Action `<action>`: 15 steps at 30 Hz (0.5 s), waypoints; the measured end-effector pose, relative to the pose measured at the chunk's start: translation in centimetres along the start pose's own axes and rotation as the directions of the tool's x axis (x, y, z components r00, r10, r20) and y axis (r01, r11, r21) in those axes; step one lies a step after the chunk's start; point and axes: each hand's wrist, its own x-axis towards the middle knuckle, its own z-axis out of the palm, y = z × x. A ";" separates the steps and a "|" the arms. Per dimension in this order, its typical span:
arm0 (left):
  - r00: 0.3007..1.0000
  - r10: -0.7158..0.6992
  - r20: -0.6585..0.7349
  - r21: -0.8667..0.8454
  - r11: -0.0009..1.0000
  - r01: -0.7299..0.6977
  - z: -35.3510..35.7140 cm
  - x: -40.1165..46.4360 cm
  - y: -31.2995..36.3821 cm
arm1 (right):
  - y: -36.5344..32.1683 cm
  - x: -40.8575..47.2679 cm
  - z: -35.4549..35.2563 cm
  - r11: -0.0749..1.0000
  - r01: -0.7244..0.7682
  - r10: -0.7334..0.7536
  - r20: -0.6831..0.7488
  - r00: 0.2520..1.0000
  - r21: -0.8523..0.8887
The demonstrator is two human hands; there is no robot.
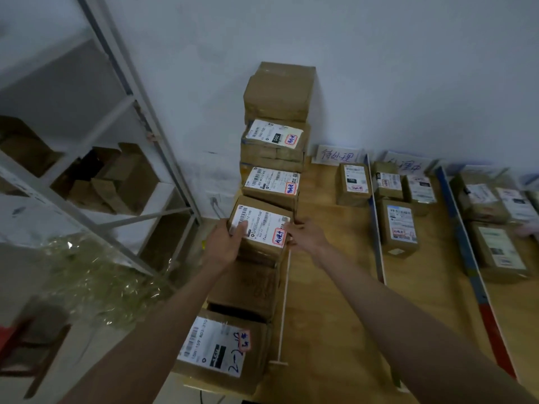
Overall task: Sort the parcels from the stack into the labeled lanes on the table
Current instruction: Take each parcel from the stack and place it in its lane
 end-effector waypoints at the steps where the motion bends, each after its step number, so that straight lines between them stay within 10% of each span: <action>1: 1.000 0.013 -0.002 -0.011 1.000 -0.013 -0.3 -0.1 0.1 | -0.2 -0.4 -0.1 1.000 -0.005 0.005 0.009 1.000 0.015; 15: 0.906 0.290 0.309 0.061 0.944 -0.323 -6.0 -1.8 4.8 | -1.4 -8.7 -3.3 0.989 0.050 -0.015 0.235 0.972 -0.143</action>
